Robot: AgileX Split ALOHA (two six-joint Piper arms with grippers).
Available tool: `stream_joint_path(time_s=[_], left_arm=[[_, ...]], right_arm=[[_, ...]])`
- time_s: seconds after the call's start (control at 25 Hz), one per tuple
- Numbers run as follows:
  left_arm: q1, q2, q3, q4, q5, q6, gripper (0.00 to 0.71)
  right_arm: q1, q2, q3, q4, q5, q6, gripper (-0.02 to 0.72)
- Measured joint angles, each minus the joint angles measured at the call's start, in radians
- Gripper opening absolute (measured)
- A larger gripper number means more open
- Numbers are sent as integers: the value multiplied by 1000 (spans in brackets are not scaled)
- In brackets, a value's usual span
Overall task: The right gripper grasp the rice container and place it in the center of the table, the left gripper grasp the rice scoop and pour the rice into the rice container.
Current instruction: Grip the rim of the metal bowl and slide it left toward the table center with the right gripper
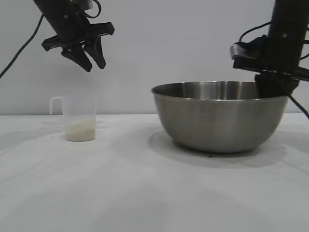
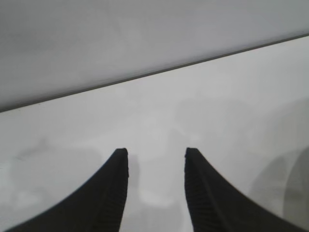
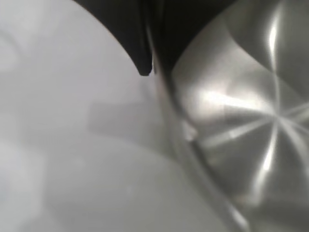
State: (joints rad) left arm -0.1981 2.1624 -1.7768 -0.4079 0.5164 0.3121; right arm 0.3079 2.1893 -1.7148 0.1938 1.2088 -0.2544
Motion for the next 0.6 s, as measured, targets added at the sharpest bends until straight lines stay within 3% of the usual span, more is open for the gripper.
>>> stream_joint_path(time_s=[0.24, 0.28, 0.32, 0.44, 0.52, 0.6], left_arm=[[0, 0, 0, 0, 4, 0, 237], [0, 0, 0, 0, 4, 0, 237], [0, 0, 0, 0, 4, 0, 237], [0, 0, 0, 0, 6, 0, 237], [0, 0, 0, 0, 10, 0, 237], [0, 0, 0, 0, 14, 0, 237]], right_arm=[[93, -4, 0, -37, 5, 0, 0], [93, -4, 0, -41, 5, 0, 60], [93, -4, 0, -43, 5, 2, 60], [82, -27, 0, -48, 5, 2, 255], [76, -57, 0, -45, 5, 2, 345], [67, -96, 0, -19, 5, 2, 361]])
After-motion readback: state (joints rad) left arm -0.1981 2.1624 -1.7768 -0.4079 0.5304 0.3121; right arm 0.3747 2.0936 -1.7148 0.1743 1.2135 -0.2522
